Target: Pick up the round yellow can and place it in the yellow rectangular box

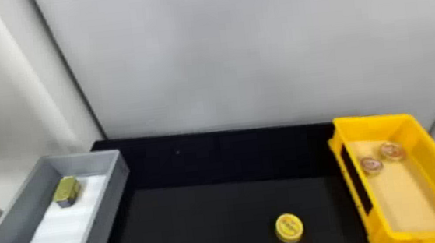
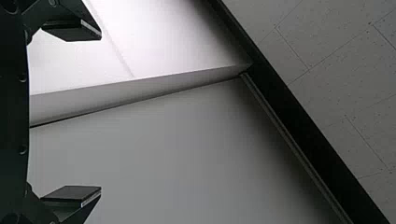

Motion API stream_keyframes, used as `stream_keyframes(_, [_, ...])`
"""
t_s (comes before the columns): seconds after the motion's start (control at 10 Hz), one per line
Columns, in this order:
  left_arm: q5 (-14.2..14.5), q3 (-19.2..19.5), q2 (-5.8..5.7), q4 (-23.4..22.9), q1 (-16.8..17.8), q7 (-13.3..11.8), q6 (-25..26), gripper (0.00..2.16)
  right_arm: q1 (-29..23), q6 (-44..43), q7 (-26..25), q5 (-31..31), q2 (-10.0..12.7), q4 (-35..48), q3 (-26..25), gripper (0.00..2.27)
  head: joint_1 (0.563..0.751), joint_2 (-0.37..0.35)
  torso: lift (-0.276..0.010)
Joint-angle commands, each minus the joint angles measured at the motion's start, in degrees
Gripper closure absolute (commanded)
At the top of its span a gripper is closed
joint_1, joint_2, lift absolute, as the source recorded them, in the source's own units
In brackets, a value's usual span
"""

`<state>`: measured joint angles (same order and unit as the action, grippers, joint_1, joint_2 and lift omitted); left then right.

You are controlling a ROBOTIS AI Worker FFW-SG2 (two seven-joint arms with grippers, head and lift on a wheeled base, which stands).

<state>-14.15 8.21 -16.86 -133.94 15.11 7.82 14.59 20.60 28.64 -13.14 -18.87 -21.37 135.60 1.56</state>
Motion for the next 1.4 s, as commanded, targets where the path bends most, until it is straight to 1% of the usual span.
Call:
stream_keyframes(0.0, [0.09,-0.12,-0.11,-0.01,-0.17,-0.08,-0.08,0.11,2.87,16.73,-0.04,7.61,1.69,0.98,0.37,0.15,0.663,0.054,-0.01])
stream_keyframes(0.1, [0.09,-0.2,-0.03,-0.01,-0.17,-0.08,-0.08,0.11,3.49,22.54,0.57,9.63,3.53,0.72,-0.6,0.15,0.663,0.054,-0.01])
stream_keyframes(0.2, [0.09,-0.29,-0.03,-0.01,-0.26,-0.08,-0.08,0.11,3.57,26.14,3.12,11.22,5.2,-0.69,-2.09,0.15,0.663,0.054,-0.01])
stream_keyframes(0.3, [0.09,-0.12,-0.03,-0.01,-0.52,-0.08,-0.17,0.11,3.49,29.57,5.23,13.33,6.34,-3.15,-2.62,0.15,0.663,0.054,-0.01])
stream_keyframes(0.4, [0.09,-0.12,-0.11,-0.01,-0.61,-0.08,-0.25,0.11,3.13,32.3,5.67,17.37,6.52,-5.87,-2.71,0.15,0.663,0.054,-0.01])
stream_keyframes(0.5, [0.18,-0.12,-0.2,-0.01,-0.52,-0.08,-0.25,0.11,2.96,34.32,6.73,24.14,6.26,-9.74,-3.41,0.15,0.663,0.054,-0.01])
stream_keyframes(0.6, [0.27,-0.38,-0.2,-0.01,-0.43,-0.08,-0.25,0.11,2.78,36.08,8.92,30.38,5.64,-13.78,-4.29,0.15,0.663,0.054,-0.01])
stream_keyframes(0.7, [0.27,-0.47,-0.2,-0.01,-0.35,-0.17,-0.17,0.11,2.34,36.52,11.65,33.98,5.38,-17.82,-4.38,0.15,0.663,0.054,-0.01])
stream_keyframes(0.8, [0.35,-0.64,-0.2,-0.01,-0.26,-0.26,-0.08,0.11,1.55,36.87,13.58,35.04,5.38,-20.81,-4.02,0.14,0.663,0.054,-0.01])
stream_keyframes(0.9, [0.35,-0.73,0.06,0.17,-0.26,-0.17,-0.17,0.11,0.15,36.69,13.67,35.13,5.55,-22.75,-3.06,0.13,0.663,0.054,-0.01])
stream_keyframes(1.1, [0.44,-0.73,0.77,0.52,-0.26,-0.08,-0.78,0.11,-2.23,34.94,17.36,34.86,5.47,-27.05,-1.83,0.13,0.663,0.054,-0.01])
stream_keyframes(1.2, [0.44,-0.64,0.94,0.52,-0.26,0.01,-0.96,0.11,-3.28,34.85,18.86,33.63,5.47,-28.72,-0.95,0.12,0.663,0.054,-0.01])
stream_keyframes(1.3, [0.44,-0.64,1.38,1.05,-0.08,0.09,-1.05,0.11,-4.6,33.88,20.7,30.12,5.55,-30.04,0.55,0.11,0.663,0.054,-0.01])
